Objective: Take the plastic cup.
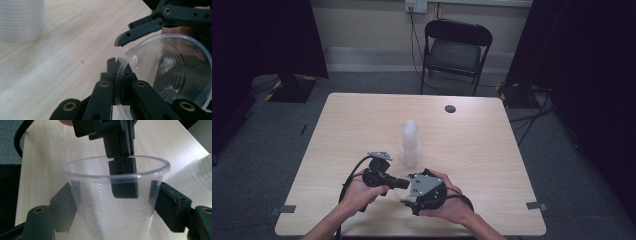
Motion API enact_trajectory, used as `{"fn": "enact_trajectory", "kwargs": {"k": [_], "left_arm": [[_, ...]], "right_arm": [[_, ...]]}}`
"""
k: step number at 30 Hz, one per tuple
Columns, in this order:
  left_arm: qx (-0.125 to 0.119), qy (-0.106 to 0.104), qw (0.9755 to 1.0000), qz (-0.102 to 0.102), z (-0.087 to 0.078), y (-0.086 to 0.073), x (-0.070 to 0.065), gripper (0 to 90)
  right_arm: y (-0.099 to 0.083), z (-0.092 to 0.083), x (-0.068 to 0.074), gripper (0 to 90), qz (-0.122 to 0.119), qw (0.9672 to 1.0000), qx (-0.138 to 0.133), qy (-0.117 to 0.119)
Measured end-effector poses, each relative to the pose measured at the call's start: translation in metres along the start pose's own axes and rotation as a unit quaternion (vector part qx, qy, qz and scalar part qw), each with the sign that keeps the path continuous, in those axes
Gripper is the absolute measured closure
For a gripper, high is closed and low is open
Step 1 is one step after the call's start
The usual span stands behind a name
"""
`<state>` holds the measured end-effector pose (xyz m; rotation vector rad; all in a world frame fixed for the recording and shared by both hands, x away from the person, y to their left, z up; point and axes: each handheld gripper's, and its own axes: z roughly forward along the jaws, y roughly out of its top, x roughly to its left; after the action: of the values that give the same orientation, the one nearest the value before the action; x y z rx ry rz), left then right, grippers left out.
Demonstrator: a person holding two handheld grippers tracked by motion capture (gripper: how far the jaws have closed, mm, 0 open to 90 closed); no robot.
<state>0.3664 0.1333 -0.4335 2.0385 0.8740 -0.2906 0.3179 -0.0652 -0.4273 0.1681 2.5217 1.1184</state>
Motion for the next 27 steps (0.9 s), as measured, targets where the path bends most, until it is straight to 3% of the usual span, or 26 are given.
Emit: {"fn": "enact_trajectory", "kwargs": {"k": [6, 13, 27], "left_arm": [[0.004, 0.005, 1.0, -0.002, 0.0051, 0.001, -0.0016, 89.9], [0.006, 0.01, 0.9999, -0.001, 0.0061, 0.001, -0.0042, 89.8], [-0.032, 0.016, 0.9993, 0.012, 0.0036, -0.0032, -0.0043, 81.7]], "right_arm": [[0.0036, 0.0015, 0.0003, 23.3, 0.006, 0.9999, -0.012, -0.002], [0.0052, 0.0049, 0.0031, 26.0, 0.0, 1.0, -0.005, -0.002], [0.0036, 0.0002, 0.0001, 29.2, 0.014, 0.9998, -0.007, -0.009]]}}
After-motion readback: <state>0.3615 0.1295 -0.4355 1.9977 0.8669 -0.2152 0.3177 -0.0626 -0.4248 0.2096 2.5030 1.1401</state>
